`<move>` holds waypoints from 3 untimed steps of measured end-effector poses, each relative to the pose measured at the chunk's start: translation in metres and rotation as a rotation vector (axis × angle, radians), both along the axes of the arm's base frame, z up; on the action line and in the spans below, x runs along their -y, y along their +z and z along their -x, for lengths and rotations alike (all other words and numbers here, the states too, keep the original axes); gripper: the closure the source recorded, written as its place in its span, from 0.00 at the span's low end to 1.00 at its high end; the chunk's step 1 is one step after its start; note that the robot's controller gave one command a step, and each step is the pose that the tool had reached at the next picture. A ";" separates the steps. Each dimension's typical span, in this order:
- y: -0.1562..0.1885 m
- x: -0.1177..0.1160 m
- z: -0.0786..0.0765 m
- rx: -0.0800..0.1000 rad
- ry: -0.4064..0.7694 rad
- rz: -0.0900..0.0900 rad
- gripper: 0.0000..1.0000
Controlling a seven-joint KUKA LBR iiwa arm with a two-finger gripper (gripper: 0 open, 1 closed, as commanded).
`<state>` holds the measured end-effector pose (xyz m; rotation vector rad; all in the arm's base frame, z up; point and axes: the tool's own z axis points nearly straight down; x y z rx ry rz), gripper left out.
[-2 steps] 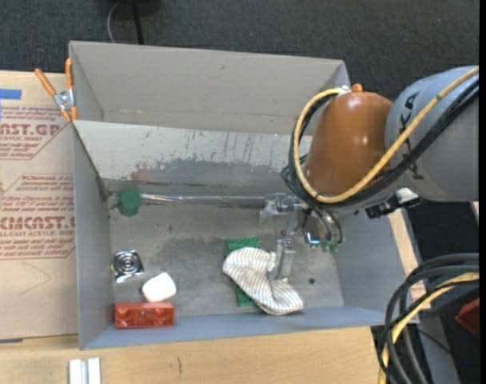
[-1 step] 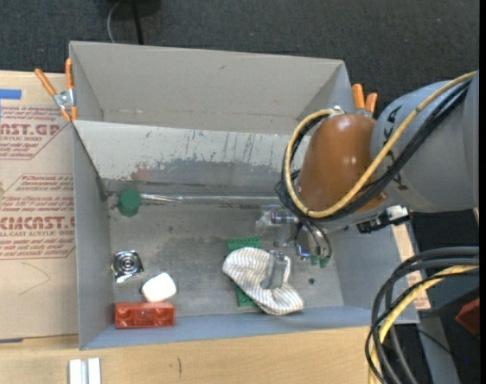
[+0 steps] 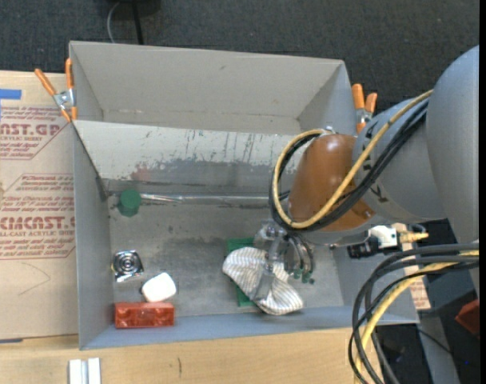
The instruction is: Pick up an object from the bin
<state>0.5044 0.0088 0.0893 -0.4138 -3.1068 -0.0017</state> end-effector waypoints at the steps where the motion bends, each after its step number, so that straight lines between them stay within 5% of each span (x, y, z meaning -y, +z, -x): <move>1: -0.005 0.002 -0.022 0.026 0.269 0.001 1.00; 2: -0.005 0.002 -0.022 0.026 0.269 0.001 1.00; 3: 0.128 0.006 -0.013 0.029 0.309 0.001 1.00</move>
Offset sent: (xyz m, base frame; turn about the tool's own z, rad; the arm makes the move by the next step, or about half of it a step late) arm 0.0000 0.0000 0.0000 0.0000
